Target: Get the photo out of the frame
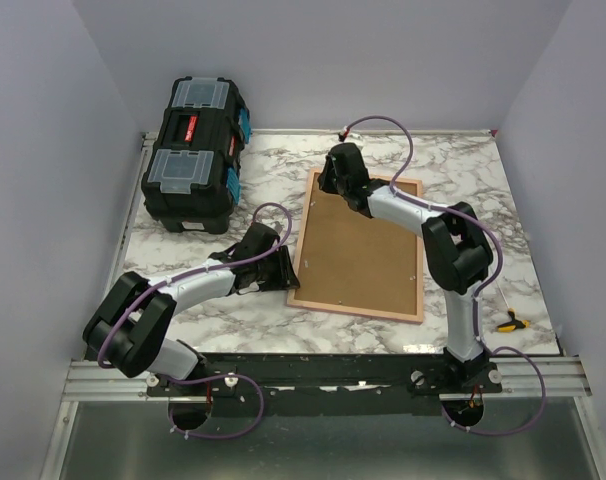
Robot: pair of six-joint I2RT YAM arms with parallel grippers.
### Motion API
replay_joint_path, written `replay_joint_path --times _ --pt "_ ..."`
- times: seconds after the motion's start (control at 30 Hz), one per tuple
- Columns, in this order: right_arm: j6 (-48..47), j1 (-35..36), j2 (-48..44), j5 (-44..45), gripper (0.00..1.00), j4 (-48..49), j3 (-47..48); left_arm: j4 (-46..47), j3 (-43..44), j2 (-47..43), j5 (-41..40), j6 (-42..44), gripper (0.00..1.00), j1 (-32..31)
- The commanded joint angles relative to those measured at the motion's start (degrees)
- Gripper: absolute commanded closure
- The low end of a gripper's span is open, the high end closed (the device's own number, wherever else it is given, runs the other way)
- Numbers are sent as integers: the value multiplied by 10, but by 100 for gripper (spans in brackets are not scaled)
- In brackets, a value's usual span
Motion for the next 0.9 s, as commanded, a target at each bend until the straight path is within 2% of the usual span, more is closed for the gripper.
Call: replay_joint_path --times 0.0,0.17,0.87 --pt "-12 -1 14 14 99 -6 -6 13 -6 4 4 0 59 3" --pt "-13 0 28 -19 99 1 -3 15 -4 6 6 -1 59 3" --pt "-36 18 10 -45 99 -19 -32 16 -4 9 9 0 59 2"
